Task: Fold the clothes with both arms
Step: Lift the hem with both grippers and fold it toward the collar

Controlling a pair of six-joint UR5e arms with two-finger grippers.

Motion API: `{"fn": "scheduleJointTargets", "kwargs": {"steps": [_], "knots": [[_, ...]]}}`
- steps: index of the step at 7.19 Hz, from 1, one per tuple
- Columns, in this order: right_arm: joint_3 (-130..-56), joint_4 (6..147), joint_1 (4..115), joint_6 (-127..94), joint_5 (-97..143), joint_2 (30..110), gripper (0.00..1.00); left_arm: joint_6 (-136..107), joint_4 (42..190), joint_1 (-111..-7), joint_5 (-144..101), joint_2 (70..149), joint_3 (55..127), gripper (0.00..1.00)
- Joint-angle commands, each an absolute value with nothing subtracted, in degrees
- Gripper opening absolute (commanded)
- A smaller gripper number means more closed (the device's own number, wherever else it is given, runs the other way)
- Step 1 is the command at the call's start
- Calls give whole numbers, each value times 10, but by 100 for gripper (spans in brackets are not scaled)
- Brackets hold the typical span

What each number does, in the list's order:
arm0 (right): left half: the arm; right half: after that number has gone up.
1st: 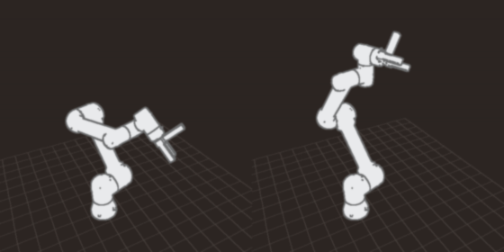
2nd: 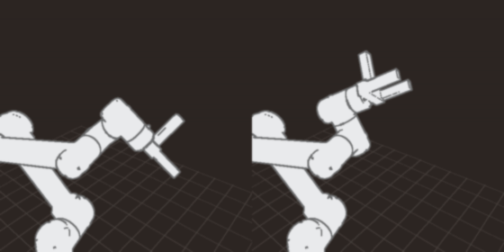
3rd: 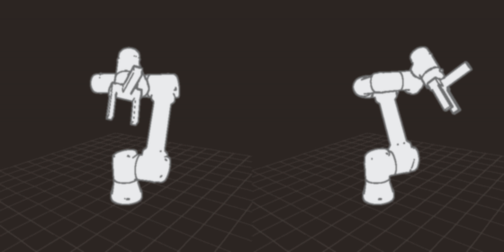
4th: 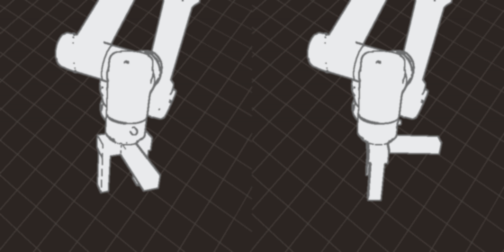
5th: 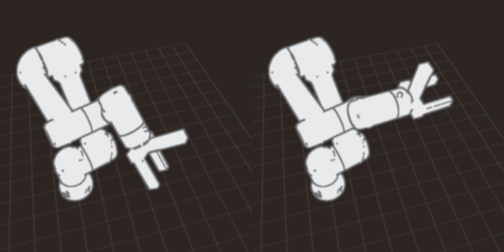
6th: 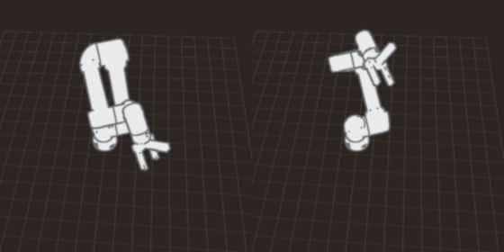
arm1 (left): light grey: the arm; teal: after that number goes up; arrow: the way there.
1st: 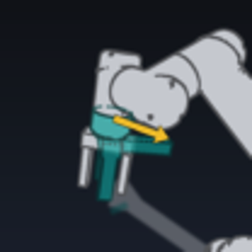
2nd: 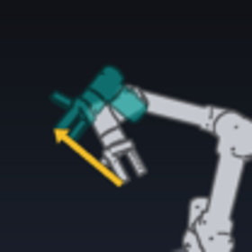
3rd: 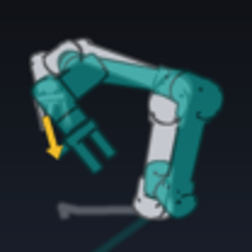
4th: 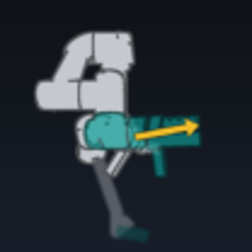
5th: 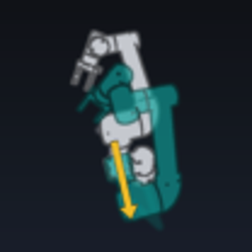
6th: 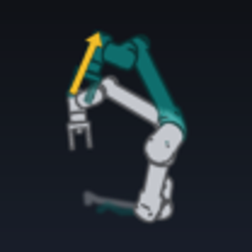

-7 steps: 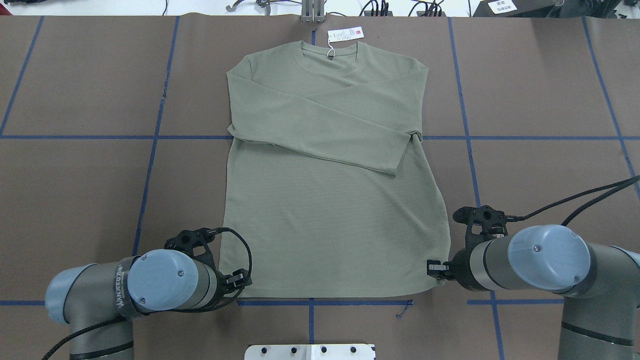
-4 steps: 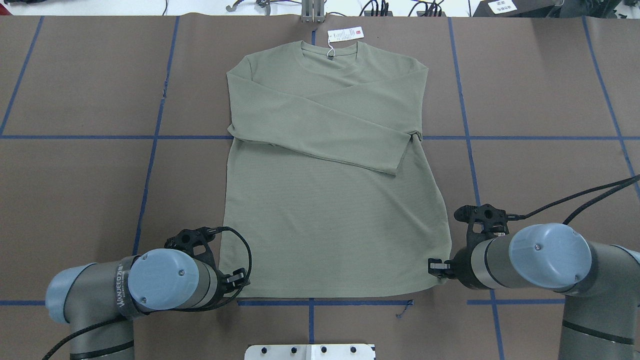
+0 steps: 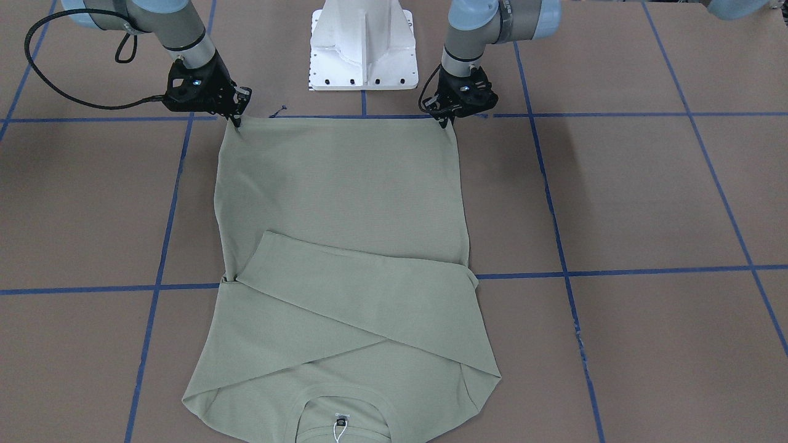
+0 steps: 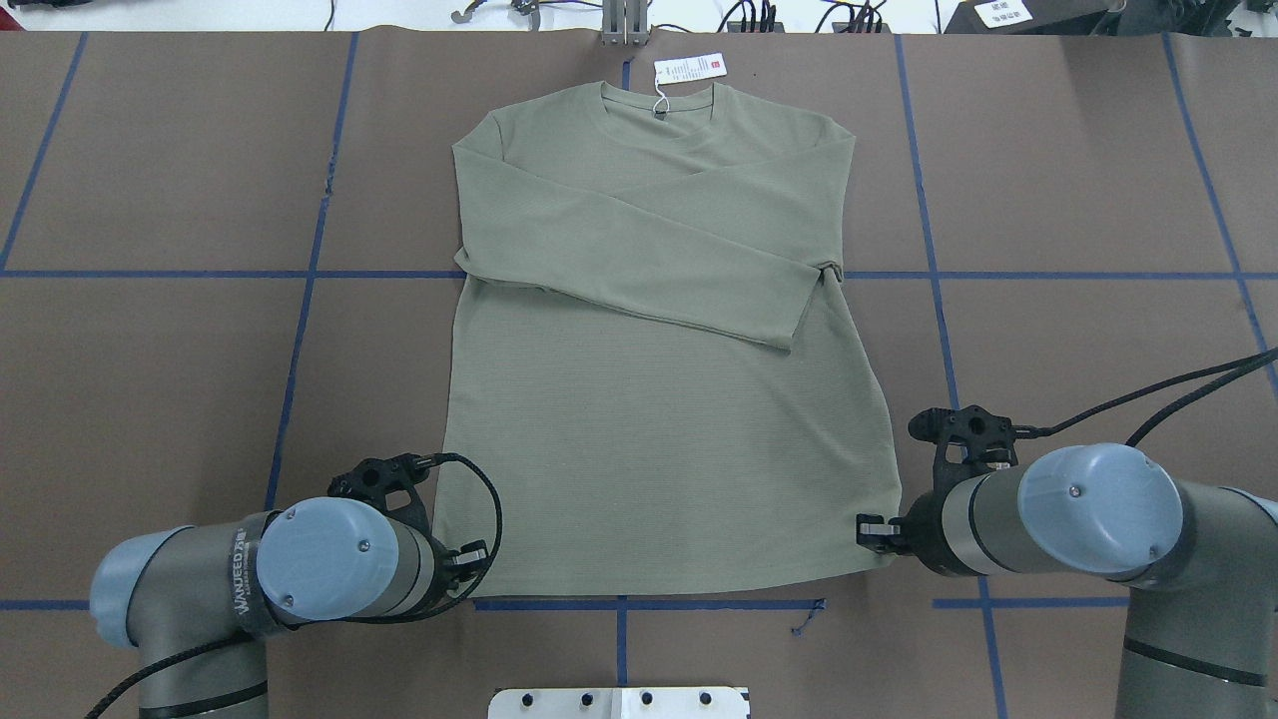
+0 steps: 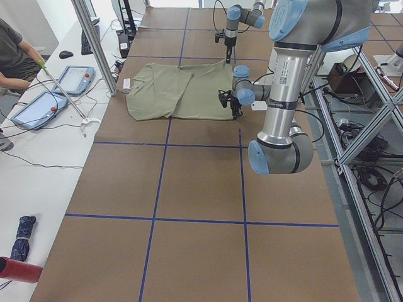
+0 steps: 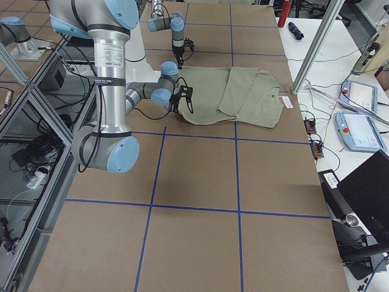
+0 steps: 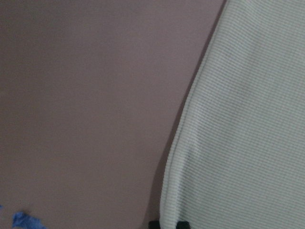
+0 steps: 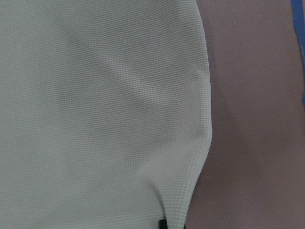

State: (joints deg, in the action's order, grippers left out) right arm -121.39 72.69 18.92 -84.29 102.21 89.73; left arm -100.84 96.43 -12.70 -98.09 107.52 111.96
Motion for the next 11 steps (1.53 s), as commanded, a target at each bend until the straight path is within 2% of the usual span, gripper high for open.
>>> {"fn": "scheduleJointTargets", "kwargs": {"steps": [1, 3, 7, 9, 11], "knots": [[-1216, 727, 192, -843, 1023, 897, 0, -1025, 964, -129, -982, 1074, 1144, 0], [-1235, 727, 197, -843, 1032, 897, 0, -1021, 900, -130, -984, 1073, 1202, 0], [-1358, 729, 202, -851, 1169, 960, 0, -1020, 718, -78, -1000, 1077, 1372, 0], [-1382, 728, 205, -851, 1295, 973, 0, -1020, 669, -41, -1011, 1078, 1407, 0], [-1370, 728, 218, -848, 1296, 964, 0, -1016, 669, -48, -1023, 1086, 1406, 0]]}}
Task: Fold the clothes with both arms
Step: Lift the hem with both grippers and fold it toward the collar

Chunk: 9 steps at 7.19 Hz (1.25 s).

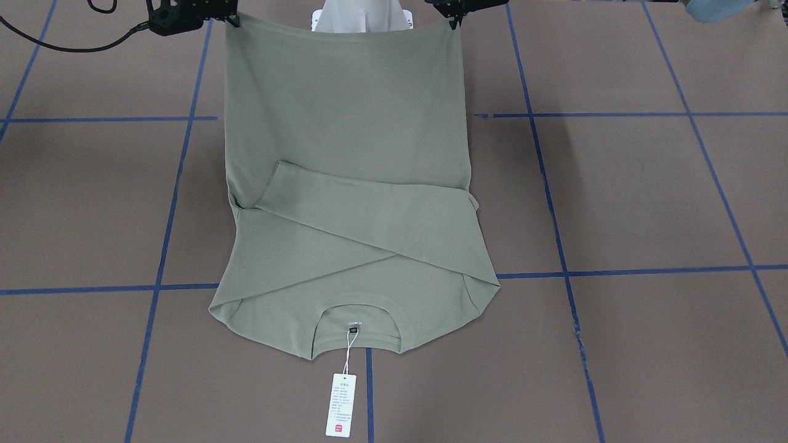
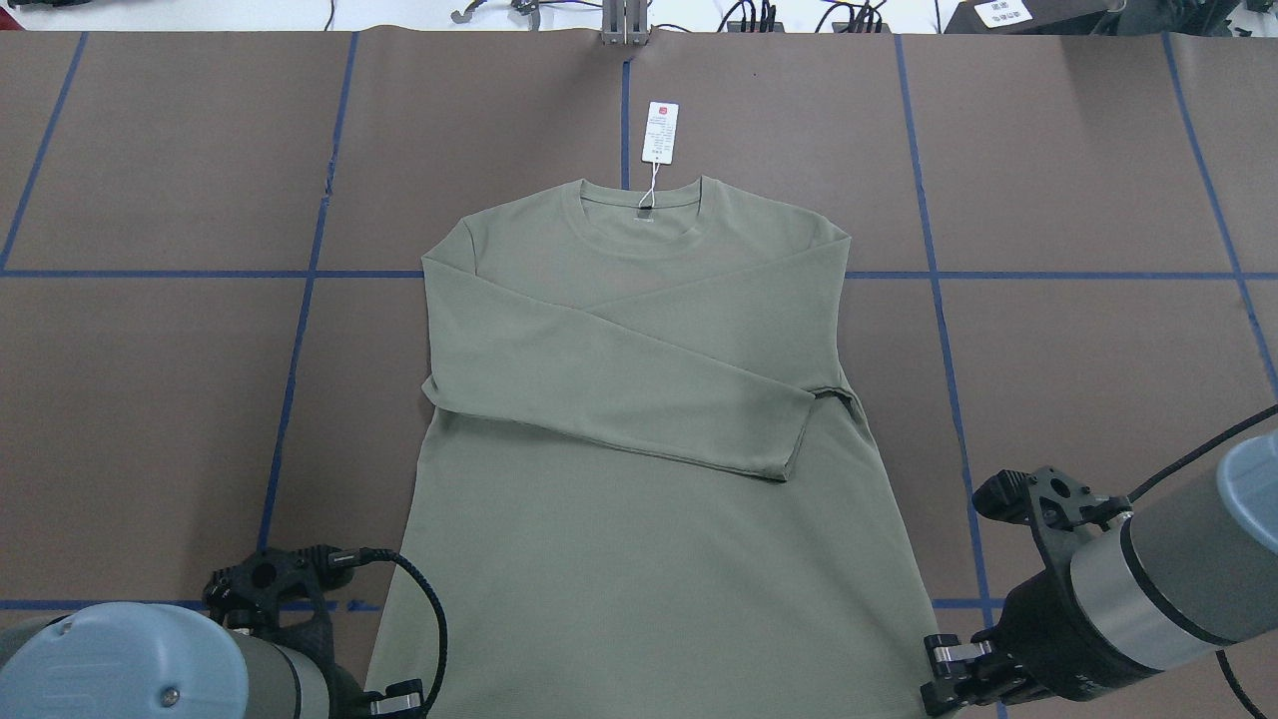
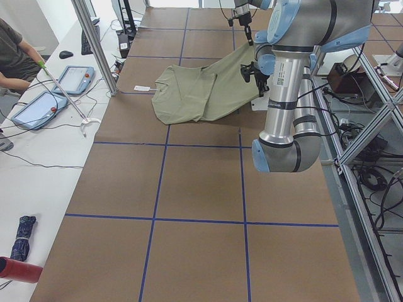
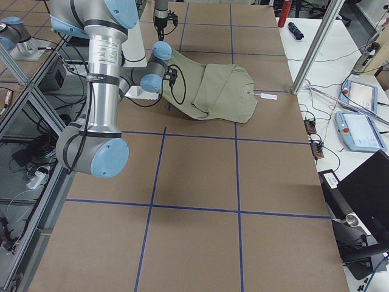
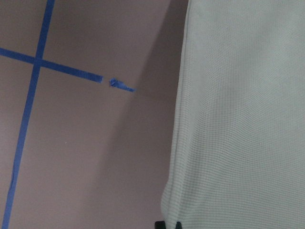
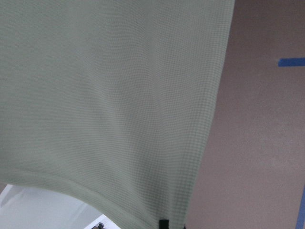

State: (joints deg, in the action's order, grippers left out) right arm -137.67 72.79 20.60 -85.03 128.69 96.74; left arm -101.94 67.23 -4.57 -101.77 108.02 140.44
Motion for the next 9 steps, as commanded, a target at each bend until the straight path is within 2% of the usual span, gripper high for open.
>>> {"fn": "scheduleJointTargets", "kwargs": {"steps": [1, 4, 6, 7, 9], "knots": [[-1350, 728, 255, -842, 1276, 941, 0, -995, 671, -61, -1021, 1088, 1400, 0], [-1238, 727, 387, -794, 1258, 820, 0, -826, 675, -227, -1024, 1113, 1342, 0], [-1147, 727, 458, -766, 1255, 737, 0, -748, 708, -322, -1031, 1156, 1246, 0], [-1091, 728, 489, -762, 1256, 686, 0, -747, 770, -343, -1031, 1166, 1187, 0], [-968, 727, 503, -731, 1244, 612, 0, -746, 858, -389, -1037, 1193, 1085, 0]]}}
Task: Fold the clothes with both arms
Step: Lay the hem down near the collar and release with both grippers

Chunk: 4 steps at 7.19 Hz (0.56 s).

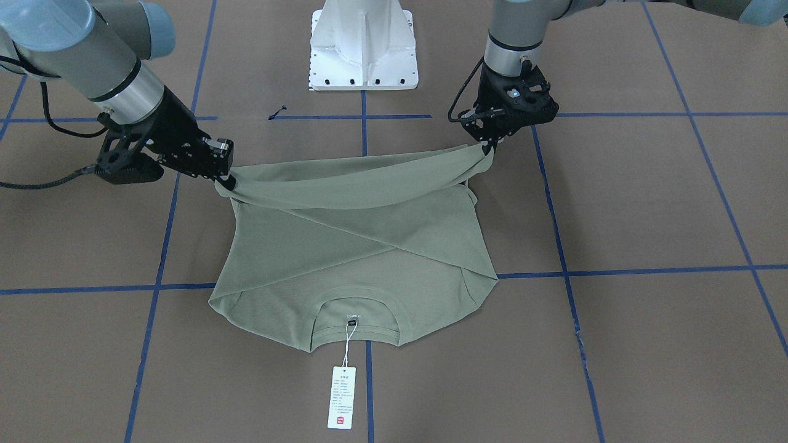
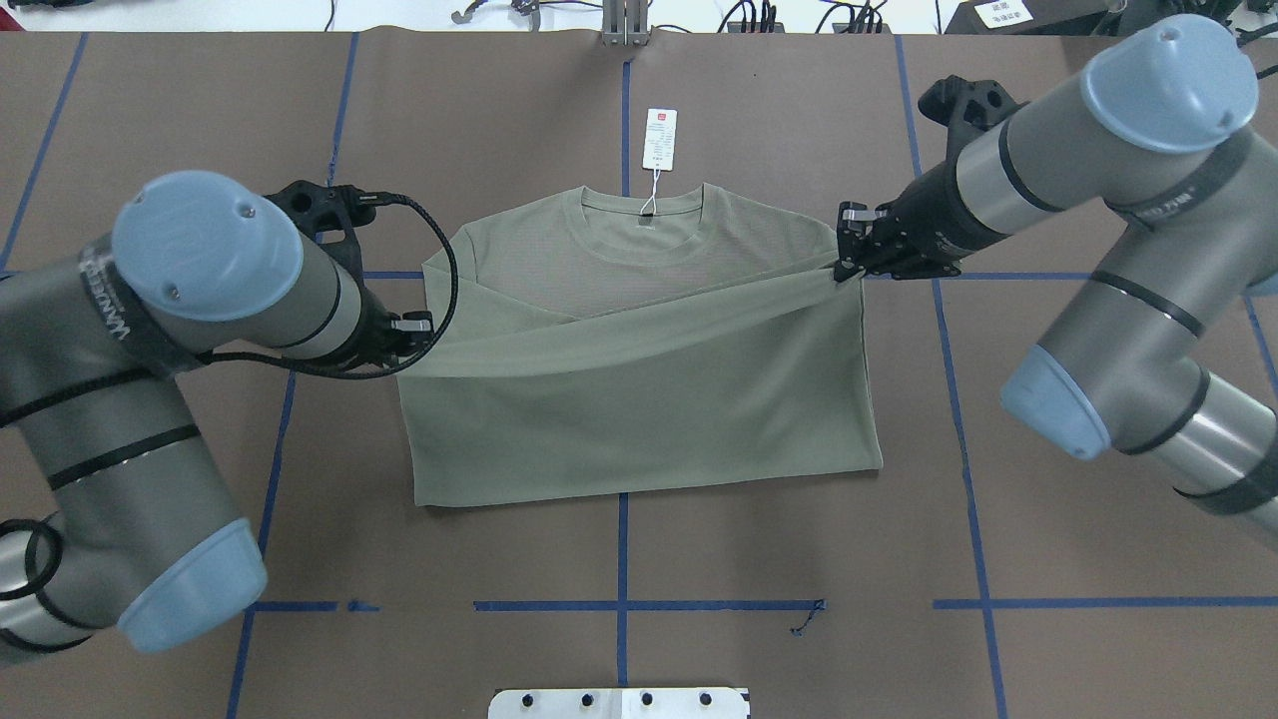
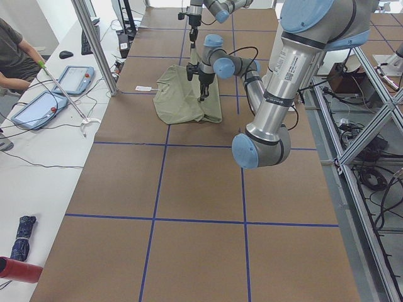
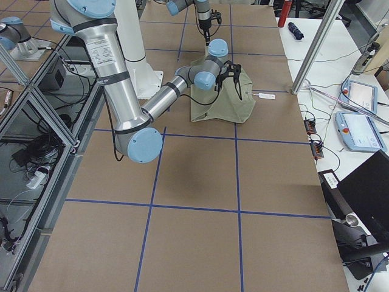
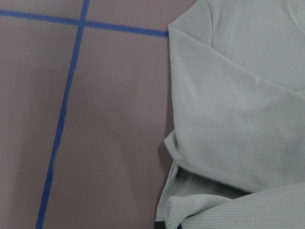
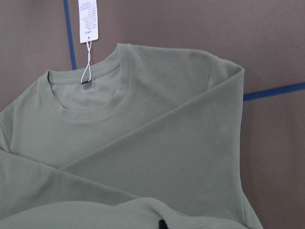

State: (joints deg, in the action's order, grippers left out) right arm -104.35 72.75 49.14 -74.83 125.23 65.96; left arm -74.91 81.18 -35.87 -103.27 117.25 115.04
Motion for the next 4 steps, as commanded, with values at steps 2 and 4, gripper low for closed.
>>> {"fn": "scheduleJointTargets", "kwargs": {"steps": [2, 4], "knots": [[-894, 717, 502, -730, 1238, 578, 0, -745, 930, -421, -1038, 1233, 977, 0], [-821, 633, 503, -732, 1237, 578, 0, -746, 1029, -429, -1036, 1234, 892, 0]]}}
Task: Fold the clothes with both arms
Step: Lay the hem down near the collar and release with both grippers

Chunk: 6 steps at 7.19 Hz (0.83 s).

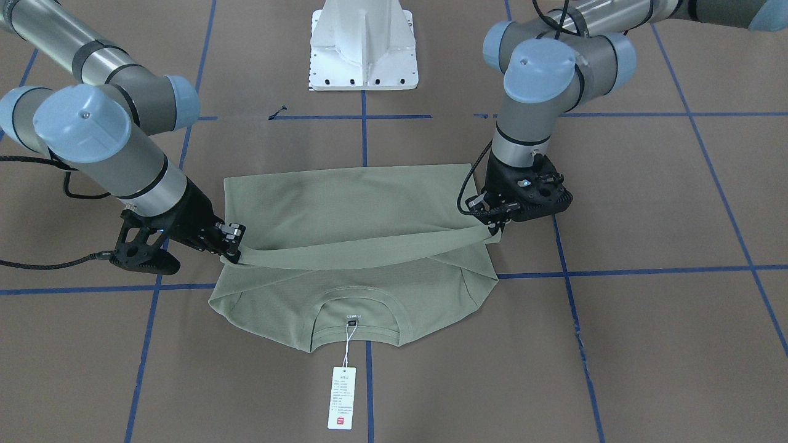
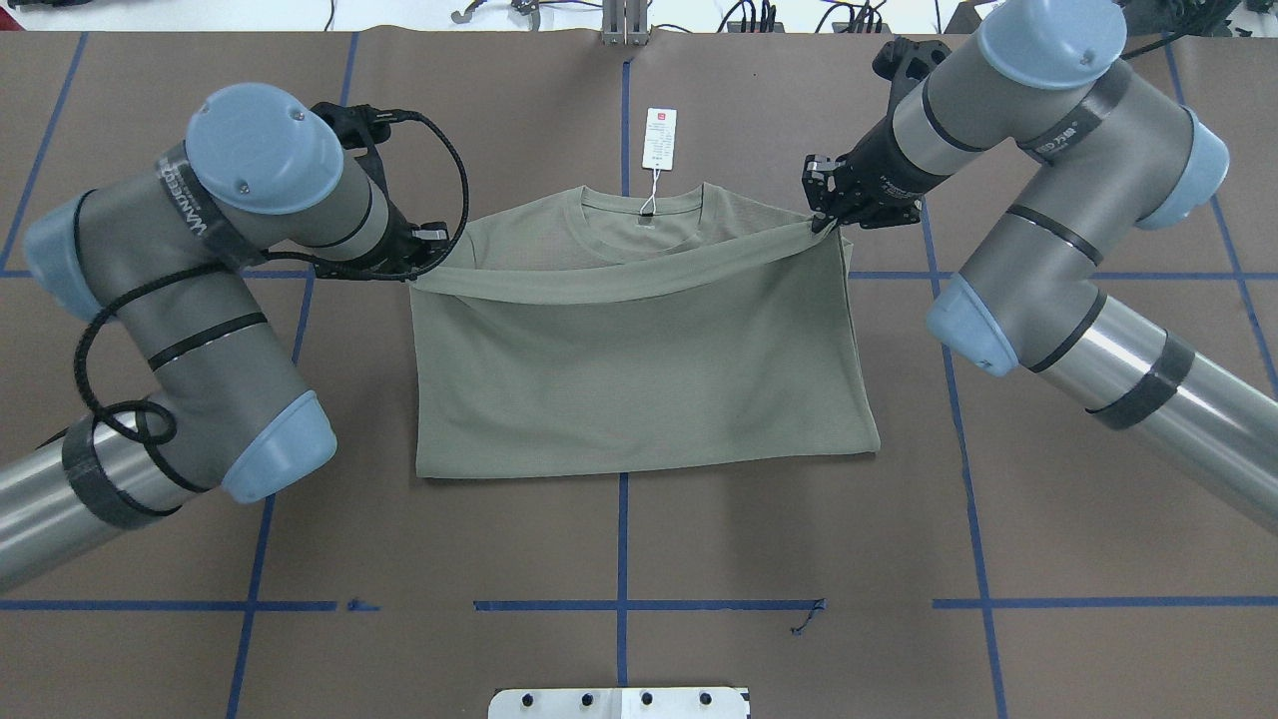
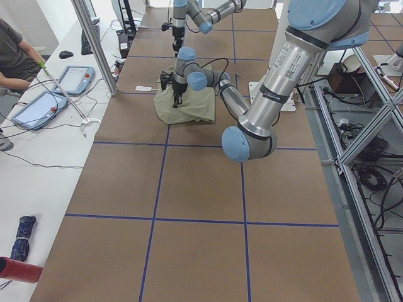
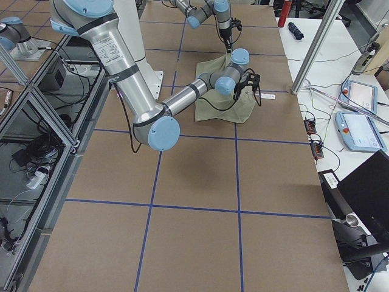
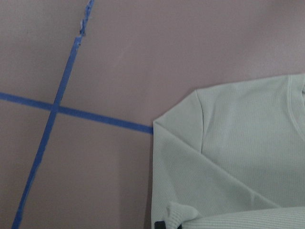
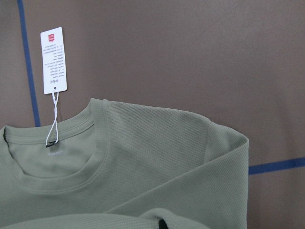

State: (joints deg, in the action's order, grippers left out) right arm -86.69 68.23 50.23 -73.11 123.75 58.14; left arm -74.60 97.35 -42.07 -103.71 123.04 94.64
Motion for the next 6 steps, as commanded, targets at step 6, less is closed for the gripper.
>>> {"fn": "scheduleJointTargets", "kwargs": {"steps": [6], "knots": [[-751, 628, 522, -731, 1235, 537, 0, -745, 1037, -435, -1034, 1281, 815, 0]]}}
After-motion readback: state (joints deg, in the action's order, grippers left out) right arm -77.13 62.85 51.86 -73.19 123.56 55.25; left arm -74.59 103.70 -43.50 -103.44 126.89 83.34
